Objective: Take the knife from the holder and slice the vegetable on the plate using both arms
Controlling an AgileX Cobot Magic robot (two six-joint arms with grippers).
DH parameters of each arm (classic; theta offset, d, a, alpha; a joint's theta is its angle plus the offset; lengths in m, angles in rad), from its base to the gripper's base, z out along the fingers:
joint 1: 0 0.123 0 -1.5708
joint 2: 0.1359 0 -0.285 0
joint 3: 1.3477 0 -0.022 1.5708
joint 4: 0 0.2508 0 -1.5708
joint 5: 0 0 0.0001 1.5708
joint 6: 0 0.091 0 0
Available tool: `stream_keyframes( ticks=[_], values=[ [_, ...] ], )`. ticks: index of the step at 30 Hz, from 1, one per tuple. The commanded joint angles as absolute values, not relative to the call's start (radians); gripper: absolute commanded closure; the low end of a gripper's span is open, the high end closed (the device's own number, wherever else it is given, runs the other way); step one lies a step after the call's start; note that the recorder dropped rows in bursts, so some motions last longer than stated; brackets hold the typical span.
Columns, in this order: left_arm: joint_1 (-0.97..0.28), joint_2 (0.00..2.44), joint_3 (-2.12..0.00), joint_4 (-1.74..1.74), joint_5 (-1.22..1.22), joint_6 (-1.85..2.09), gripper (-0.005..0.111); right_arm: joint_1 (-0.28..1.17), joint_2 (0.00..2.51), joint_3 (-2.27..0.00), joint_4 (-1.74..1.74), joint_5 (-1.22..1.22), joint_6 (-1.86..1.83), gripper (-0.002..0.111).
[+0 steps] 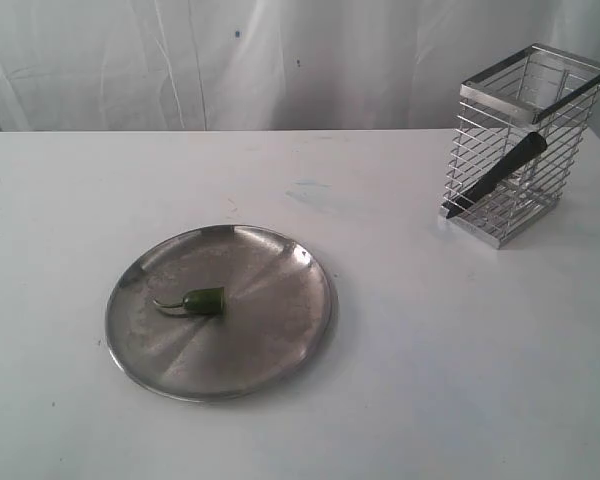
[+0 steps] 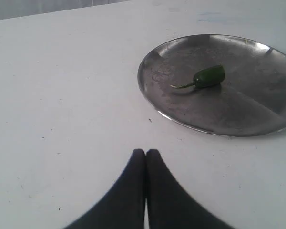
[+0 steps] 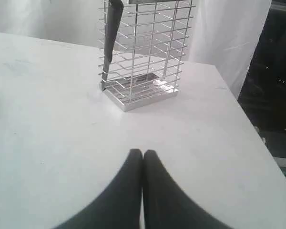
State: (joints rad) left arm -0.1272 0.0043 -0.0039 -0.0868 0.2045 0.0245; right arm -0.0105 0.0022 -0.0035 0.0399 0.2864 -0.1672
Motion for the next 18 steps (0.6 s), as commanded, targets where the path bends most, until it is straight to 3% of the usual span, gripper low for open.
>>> stream_keyframes(
  ticks=[1, 9, 18],
  values=[
    [-0.126, 0.0, 0.0, -0.096, 0.2, 0.028, 0.107, -0.007, 0.0, 0.0, 0.0, 0.231, -0.18, 0.108],
    [-0.126, 0.0, 0.0, -0.096, 0.139, 0.023, 0.107, -0.007, 0.0, 0.0, 0.024, 0.081, -0.156, 0.108],
    [-0.126, 0.0, 0.0, -0.11, 0.01, -0.074, 0.107, -0.007, 0.0, 0.0, 0.166, -0.202, 0.279, 0.108]
  ],
)
